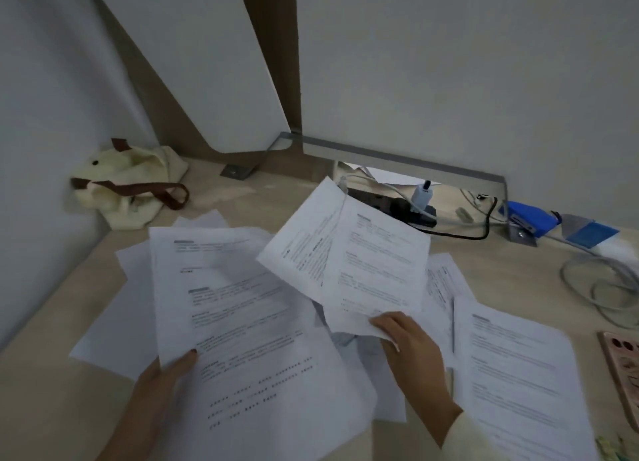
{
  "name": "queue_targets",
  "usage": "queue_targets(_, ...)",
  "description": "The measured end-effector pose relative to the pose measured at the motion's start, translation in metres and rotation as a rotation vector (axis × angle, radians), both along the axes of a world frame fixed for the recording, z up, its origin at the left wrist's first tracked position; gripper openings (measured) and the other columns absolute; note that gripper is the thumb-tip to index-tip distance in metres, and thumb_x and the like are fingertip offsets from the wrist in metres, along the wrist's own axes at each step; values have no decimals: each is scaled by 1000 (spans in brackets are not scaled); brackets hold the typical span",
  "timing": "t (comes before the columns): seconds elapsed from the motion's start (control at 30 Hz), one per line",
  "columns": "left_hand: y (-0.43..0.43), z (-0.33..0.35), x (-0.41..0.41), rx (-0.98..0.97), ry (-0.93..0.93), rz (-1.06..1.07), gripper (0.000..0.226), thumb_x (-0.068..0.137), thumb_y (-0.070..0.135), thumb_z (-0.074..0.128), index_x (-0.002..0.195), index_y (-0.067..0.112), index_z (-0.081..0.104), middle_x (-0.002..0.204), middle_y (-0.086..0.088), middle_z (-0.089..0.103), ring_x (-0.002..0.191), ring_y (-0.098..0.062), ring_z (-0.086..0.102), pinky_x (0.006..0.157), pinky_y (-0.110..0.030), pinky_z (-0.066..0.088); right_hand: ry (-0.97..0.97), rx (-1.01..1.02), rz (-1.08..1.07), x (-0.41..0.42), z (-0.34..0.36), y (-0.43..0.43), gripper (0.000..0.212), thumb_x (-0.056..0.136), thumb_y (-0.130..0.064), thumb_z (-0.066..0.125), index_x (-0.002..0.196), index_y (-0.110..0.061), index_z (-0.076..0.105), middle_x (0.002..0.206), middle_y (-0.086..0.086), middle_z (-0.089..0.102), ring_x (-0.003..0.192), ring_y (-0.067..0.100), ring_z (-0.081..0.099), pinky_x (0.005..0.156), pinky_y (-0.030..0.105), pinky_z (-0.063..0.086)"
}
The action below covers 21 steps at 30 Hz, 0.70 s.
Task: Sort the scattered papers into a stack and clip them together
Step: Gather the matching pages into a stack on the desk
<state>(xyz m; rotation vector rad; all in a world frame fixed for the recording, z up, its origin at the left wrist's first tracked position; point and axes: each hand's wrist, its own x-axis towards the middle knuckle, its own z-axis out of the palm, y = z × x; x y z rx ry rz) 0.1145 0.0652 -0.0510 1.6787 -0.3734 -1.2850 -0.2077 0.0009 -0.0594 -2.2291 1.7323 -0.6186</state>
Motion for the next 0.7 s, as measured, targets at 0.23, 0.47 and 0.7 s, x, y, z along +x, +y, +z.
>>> queue_targets(0.23,31,1,17,1,1,37,18,88,12,55,106,9,59,99,-9,65,87,-24,59,86,-39,42,-26,295,-47,9,-53,16,20,85,-18,57,99,-14,70,104,1,67,97,22,63,80,12,39)
queue_targets(0.47,23,3,15,-85,22,43,16,87,12,56,96,21,65,93,14,70,98,-11,59,87,-33,41,-413,585,-369,9,-37,3,20,96,-19,43,94,-7,59,93,11,61,99,30,60,77,26,37)
queue_targets(0.7,4,-3,3,-105,61,-22,27,86,18,57,113,23,61,109,9,66,104,-13,58,93,-35,41,-701,391,-435,29,23,-2,17,97,-19,39,109,-15,51,94,-3,56,90,16,53,80,23,39)
